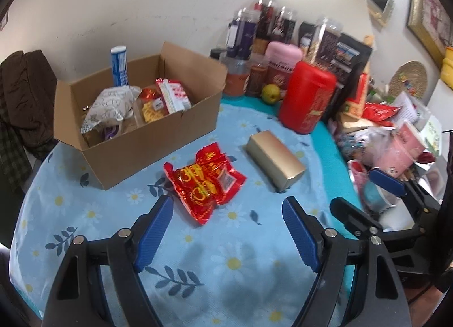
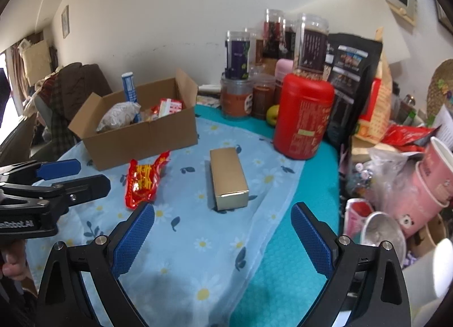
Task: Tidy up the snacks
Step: 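Withdraw both tools from the box toward the red foil bag and gold box, then grasp the red foil bag with the left gripper while the right gripper grasps the gold box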
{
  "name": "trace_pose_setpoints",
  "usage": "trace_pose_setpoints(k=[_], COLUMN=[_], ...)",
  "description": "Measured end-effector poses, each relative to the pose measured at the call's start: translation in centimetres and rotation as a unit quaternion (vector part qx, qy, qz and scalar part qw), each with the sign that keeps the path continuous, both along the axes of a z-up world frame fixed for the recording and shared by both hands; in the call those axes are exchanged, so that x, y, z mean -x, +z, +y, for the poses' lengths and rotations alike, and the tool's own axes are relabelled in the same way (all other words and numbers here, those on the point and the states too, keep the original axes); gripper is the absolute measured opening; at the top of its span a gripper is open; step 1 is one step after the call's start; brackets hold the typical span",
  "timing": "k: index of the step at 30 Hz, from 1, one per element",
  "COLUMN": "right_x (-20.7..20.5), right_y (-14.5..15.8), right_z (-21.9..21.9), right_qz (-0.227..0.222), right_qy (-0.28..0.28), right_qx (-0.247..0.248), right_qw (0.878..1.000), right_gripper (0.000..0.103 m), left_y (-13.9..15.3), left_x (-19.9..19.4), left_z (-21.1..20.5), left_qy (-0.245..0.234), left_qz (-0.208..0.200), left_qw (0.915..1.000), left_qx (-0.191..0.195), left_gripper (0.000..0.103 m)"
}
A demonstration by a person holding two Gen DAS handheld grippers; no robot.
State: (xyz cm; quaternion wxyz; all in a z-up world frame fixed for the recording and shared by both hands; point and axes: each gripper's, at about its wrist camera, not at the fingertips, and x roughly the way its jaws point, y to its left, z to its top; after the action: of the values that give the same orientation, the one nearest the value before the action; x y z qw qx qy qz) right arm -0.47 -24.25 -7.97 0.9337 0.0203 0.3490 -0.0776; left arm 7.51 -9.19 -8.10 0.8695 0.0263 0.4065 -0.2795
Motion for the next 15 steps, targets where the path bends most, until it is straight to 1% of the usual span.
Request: trace_pose_setpoints(k=[4,8,13,15], right_x=[-1.7,-3.4,-5.7,-6.7], right_y=[-1.4,-2.5,-3.4,-3.8], right_z=[-1.0,-2.0,-2.7,-2.8], right_qz=[0.018,0.027,0.040,0.044], right_qy=[-0.002,-0.010,-0.008,-0.006], right_qx=[-0.017,-0.033,-0.035,-0.027], right_qw=[1.000,0.999,0.999,0.999], right_gripper=[0.098,0.098,0.098,0.098], left_y=[-1.6,-2.5,-3.9,-4.7], left_x=[-1.8,-3.5,-5.9,-6.8], left_z=[-0.4,-0.6,-0.7,-1.0], left_qy=[0.005,0.023,0.039,0.039], left_qz=[0.028,0.029,0.050,0.058], left_qw=[0.9996,0.9993,0.9980,0.9974], left_qx=[0.002,-0.005,-0.009,-0.019], left_gripper=[0.080,0.080,0.080,0.080])
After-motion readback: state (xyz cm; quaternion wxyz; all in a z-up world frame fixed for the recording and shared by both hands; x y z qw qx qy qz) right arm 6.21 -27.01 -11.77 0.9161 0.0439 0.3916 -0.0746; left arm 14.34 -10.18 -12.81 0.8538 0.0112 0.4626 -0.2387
